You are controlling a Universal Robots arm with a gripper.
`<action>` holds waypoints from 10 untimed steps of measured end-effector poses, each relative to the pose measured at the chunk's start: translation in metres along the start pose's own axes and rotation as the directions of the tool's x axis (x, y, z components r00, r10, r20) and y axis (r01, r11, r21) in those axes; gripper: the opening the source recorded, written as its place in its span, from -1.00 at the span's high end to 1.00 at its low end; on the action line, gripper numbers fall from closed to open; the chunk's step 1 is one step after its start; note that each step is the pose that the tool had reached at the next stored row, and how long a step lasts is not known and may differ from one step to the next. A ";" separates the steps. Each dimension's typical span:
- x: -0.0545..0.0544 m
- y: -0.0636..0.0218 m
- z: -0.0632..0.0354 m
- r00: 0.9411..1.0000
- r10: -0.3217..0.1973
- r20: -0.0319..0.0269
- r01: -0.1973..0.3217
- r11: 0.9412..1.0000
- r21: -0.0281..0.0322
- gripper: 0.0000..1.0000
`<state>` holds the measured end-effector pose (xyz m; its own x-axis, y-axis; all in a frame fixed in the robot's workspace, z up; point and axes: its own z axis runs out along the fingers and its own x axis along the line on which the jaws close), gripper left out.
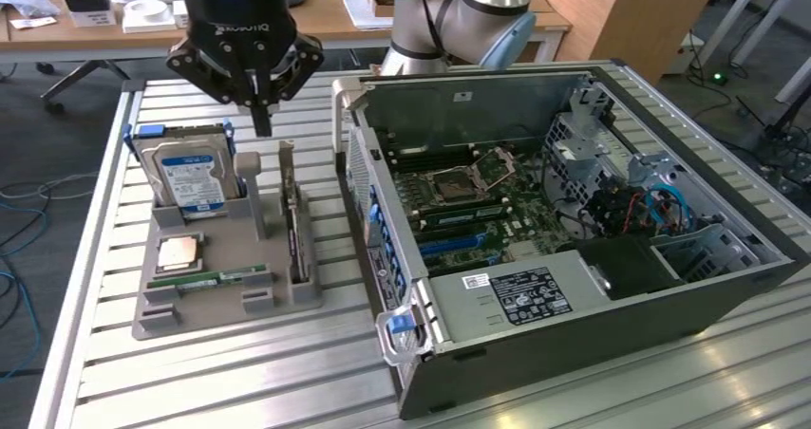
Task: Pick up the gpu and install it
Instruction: 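Reach for the gpu, then pick up the gpu and move the gpu toward the slot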
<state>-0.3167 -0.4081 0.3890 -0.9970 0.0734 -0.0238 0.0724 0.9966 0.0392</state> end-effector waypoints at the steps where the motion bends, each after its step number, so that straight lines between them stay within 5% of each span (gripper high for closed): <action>1: 0.000 -0.0007 -0.0001 1.000 -0.001 0.000 0.001 1.000 0.000 0.79; 6: 0.000 -0.0057 -0.0002 1.000 -0.002 0.001 0.002 1.000 0.014 0.79; 10: 0.000 -0.0058 -0.0002 1.000 -0.002 0.001 0.002 1.000 0.014 0.79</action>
<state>-0.3172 -0.4139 0.3890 -0.9971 0.0719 -0.0248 0.0712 0.9971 0.0249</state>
